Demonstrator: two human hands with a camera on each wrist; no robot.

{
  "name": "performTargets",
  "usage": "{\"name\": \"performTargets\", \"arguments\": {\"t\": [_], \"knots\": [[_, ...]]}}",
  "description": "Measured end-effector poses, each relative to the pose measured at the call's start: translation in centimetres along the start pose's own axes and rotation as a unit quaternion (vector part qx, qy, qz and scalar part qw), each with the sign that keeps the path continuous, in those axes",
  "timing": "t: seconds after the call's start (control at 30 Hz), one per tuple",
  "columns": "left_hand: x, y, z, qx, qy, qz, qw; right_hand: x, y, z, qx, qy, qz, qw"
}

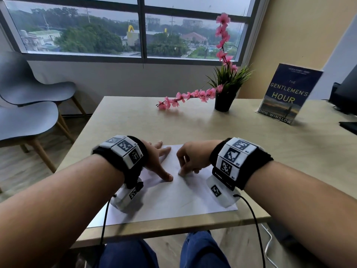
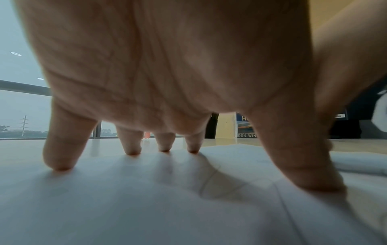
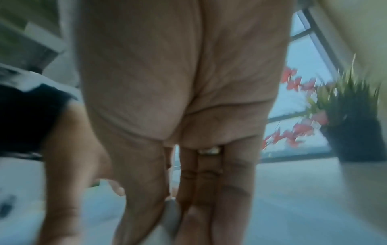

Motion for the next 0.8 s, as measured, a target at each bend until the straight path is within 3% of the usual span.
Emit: {"name": "performTargets", "arguments": {"t": [0.1, 0.3, 0.47, 0.67, 0.8], "knots": [[-0.2, 0.0, -0.1, -0.004, -0.001, 0.005, 1.000, 0.1, -0.8, -0.9, 0.013, 0.015, -0.030, 0.999], [-0.2, 0.0, -0.1, -0.010, 0.001, 0.010, 1.000, -0.8, 0.5, -0.6, -0.006, -0.002, 0.029, 1.000], [-0.4, -0.1, -0.3, 0.000, 0.001, 0.007, 1.000, -0.6, -0.8, -1.8, -0.005, 0.021, -0.022, 1.000], [0.1, -0.1, 0.1, -0.016, 0.005, -0.001, 1.000, -1.7, 1.2, -1.3, -0.023, 0.001, 0.027, 0.999], [-0.2, -0.9, 0.1, -0.024, -0.003, -0.038, 0.999, -1.0, 0.7, -2.1, 0.006, 0.029, 0.000, 1.000]]}}
Point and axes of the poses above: each hand's wrist, its own x-axis towards the middle knuckle, its own y-axis out of the palm, z = x × y, the point moved 8 cm from there along x, towards the middle knuckle, and after that the axes turned 11 degrees about y, right-handed, at the moved point
